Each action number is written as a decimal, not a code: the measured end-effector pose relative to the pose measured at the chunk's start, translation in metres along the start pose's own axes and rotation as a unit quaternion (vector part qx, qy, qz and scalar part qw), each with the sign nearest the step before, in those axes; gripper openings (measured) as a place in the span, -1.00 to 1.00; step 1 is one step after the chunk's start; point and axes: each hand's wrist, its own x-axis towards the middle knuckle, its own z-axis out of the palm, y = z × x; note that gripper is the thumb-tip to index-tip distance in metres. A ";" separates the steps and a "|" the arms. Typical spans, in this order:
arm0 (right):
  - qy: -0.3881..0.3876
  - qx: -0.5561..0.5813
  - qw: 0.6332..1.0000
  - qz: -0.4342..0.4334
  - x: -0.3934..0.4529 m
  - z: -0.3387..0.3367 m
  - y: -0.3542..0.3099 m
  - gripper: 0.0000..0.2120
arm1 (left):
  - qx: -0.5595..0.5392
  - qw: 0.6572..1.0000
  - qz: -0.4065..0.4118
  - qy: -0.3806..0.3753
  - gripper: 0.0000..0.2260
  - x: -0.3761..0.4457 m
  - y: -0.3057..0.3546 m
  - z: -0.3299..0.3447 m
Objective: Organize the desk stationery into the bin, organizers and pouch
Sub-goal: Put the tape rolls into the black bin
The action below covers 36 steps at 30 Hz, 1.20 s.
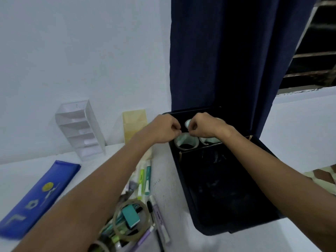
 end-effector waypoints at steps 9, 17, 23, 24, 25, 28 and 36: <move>-0.128 0.012 0.965 -0.231 -0.044 0.041 -0.134 -0.79 | 0.023 0.981 -0.189 -0.042 -0.80 -0.160 -0.080 -0.049; -0.281 -0.160 0.907 -0.269 -0.056 0.111 -0.169 -0.67 | -0.093 0.934 -0.288 -0.189 -0.45 -0.283 -0.104 -0.029; -0.264 -0.179 0.910 -0.266 -0.062 0.133 -0.173 -0.72 | -0.096 0.936 -0.260 -0.215 -0.61 -0.298 -0.099 -0.010; -0.259 -0.173 0.913 -0.262 -0.062 0.134 -0.172 -0.72 | -0.086 0.937 -0.263 -0.216 -0.63 -0.297 -0.098 -0.009; -0.256 -0.168 0.915 -0.262 -0.062 0.135 -0.172 -0.72 | -0.077 0.936 -0.268 -0.215 -0.63 -0.297 -0.097 -0.008; -0.252 -0.149 0.920 -0.262 -0.059 0.133 -0.170 -0.74 | -0.061 0.934 -0.269 -0.229 -0.59 -0.294 -0.099 -0.009; -0.162 -0.050 0.957 -0.236 -0.049 0.085 -0.157 -0.77 | -0.009 0.943 -0.297 -0.150 -0.82 -0.258 -0.096 -0.045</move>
